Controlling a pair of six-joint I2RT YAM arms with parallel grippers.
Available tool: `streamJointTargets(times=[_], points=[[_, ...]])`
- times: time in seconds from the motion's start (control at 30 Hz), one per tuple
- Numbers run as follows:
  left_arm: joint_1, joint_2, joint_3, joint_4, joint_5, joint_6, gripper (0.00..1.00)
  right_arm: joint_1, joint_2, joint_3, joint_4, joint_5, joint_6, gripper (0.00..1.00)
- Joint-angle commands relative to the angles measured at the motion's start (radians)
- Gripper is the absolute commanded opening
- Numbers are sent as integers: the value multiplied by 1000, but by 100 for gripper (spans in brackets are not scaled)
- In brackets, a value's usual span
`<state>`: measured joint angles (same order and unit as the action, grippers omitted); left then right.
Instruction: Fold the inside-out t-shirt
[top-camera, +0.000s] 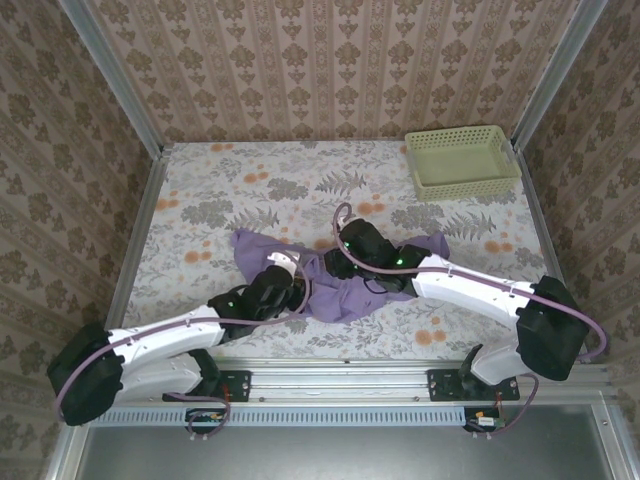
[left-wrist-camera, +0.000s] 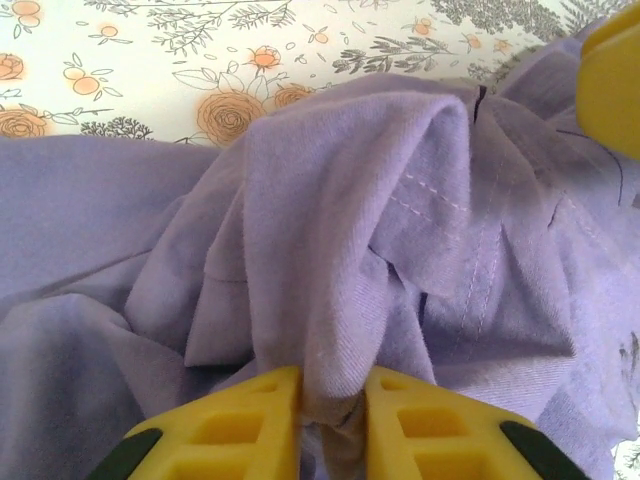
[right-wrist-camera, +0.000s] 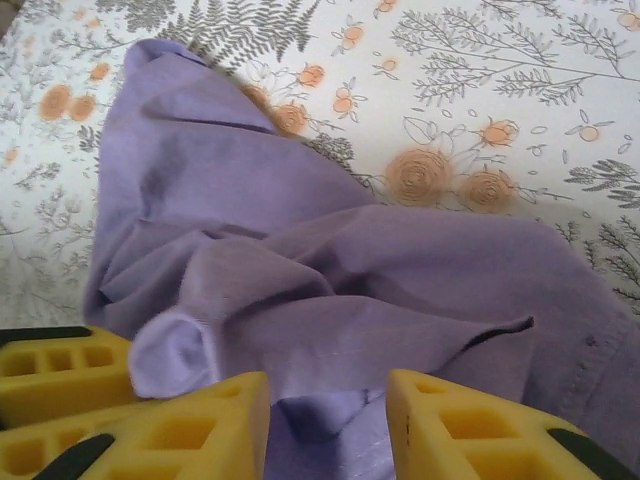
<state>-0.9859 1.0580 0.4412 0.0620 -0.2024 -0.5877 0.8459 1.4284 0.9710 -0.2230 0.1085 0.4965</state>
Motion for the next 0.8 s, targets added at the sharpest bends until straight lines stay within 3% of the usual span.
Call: streamJointTargets(times=[0.0,0.17,0.43,0.47,0.57,0.77], points=[[16,-56,-64,51,54,-19,17,12,-22,-43,42,-41,-63,41],[35,-144,-144,107,100,-31,15,64,48,-45,129,-145,-78,45],[54,-197,-157,75,119,-29,12,83,164,6,150,-94,-63,43],[54,-200,-157,73,122,-27,12,84,170,9,140,-71,-63,41],[56,-209,-157,48,104,-22,11,86,157,20,86,49,-63,20],[81,-211,-151,-10,85,-12,7,79,66,22,57,139,-116,0]])
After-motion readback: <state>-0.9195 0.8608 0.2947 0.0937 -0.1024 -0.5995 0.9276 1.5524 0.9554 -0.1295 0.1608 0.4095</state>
